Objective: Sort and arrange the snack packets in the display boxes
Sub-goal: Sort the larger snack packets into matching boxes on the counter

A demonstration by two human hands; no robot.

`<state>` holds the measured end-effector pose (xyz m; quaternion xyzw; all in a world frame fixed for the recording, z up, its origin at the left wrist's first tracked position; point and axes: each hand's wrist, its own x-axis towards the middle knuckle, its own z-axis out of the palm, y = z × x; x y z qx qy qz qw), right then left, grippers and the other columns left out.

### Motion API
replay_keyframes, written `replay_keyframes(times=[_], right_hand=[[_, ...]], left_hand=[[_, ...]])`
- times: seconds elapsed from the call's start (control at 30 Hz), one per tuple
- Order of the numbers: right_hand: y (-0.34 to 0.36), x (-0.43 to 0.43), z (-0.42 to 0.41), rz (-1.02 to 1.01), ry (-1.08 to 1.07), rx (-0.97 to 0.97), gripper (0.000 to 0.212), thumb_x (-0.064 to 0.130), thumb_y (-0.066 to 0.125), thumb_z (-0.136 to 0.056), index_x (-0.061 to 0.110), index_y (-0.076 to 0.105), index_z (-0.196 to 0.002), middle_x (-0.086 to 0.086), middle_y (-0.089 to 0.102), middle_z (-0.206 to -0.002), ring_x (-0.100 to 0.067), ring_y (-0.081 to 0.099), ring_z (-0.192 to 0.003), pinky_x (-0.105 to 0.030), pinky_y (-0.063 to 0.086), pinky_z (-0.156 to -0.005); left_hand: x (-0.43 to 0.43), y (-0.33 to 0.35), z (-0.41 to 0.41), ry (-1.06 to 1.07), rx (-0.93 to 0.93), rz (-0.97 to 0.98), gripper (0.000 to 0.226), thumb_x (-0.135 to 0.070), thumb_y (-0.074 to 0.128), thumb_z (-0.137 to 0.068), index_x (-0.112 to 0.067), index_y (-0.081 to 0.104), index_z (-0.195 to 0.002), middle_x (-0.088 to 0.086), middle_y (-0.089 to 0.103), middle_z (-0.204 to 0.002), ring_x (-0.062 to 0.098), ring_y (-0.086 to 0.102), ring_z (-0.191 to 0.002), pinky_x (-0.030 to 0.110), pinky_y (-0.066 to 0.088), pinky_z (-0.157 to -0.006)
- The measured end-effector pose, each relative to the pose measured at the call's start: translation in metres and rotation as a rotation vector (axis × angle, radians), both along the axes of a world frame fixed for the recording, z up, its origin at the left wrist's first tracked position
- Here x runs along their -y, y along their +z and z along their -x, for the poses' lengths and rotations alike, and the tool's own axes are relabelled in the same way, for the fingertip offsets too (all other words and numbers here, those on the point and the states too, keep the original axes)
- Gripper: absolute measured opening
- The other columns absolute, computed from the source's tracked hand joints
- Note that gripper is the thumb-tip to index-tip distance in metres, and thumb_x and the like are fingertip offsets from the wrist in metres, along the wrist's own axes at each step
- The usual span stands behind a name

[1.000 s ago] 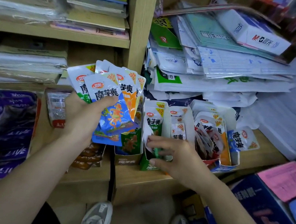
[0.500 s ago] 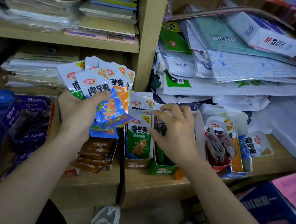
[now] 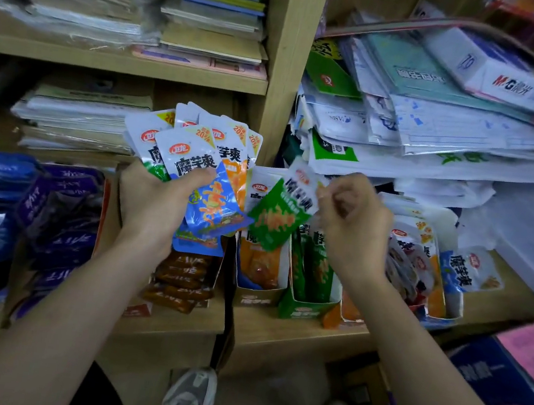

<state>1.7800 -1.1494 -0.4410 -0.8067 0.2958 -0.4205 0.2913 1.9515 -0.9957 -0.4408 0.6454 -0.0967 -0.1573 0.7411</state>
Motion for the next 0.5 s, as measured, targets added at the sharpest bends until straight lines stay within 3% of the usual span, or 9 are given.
replay_keyframes(times=[0.1,0.2,0.27,0.37,0.5], right_hand=[[0.014,-0.001,0.016,0.109,-0.158,0.23,0.013,0.019,0.066,-0.097,0.015,0.057,-0.089,0.004,0.065,-0.07,-0.018,0.07,-0.062,-0.046,0.054,-0.053],[0.025,-0.005,0.031,0.246,-0.308,0.368,0.015,0.018,0.066,-0.097,0.006,0.062,-0.089,0.001,0.066,-0.07,-0.018,0.07,-0.061,-0.036,0.055,-0.054],[0.023,-0.004,0.039,0.336,-0.347,0.297,0.014,0.016,0.066,-0.096,0.005,0.063,-0.086,0.003,0.064,-0.069,-0.017,0.066,-0.057,-0.033,0.053,-0.053],[0.011,-0.004,0.041,0.335,-0.301,0.065,0.014,0.016,0.066,-0.094,0.01,0.062,-0.082,0.002,0.063,-0.062,-0.018,0.061,-0.052,-0.043,0.053,-0.054],[0.001,-0.006,0.038,0.354,-0.166,-0.124,0.014,0.01,0.072,-0.089,0.013,0.062,-0.08,0.006,0.06,-0.059,-0.014,0.058,-0.048,-0.031,0.05,-0.047]], left_hand=[[-0.001,-0.001,0.002,-0.017,0.003,-0.039,0.041,-0.022,0.091,-0.068,-0.023,0.073,-0.105,-0.003,0.079,-0.098,0.02,0.077,-0.086,0.051,0.062,-0.079],[0.0,0.001,0.006,-0.021,-0.006,-0.052,0.039,-0.019,0.09,-0.073,-0.021,0.072,-0.108,-0.003,0.078,-0.097,0.016,0.077,-0.083,0.045,0.064,-0.075],[0.001,0.003,0.01,-0.032,-0.011,-0.042,0.04,-0.016,0.088,-0.075,-0.018,0.071,-0.111,-0.003,0.078,-0.097,0.014,0.077,-0.082,0.041,0.064,-0.072],[0.001,0.003,0.013,-0.044,-0.011,-0.035,0.041,-0.015,0.087,-0.077,-0.017,0.069,-0.114,-0.004,0.078,-0.1,0.014,0.077,-0.085,0.036,0.064,-0.069],[0.0,0.002,0.011,-0.075,-0.006,-0.008,0.041,-0.013,0.086,-0.078,-0.017,0.07,-0.115,-0.002,0.078,-0.103,0.017,0.076,-0.09,0.044,0.063,-0.077]])
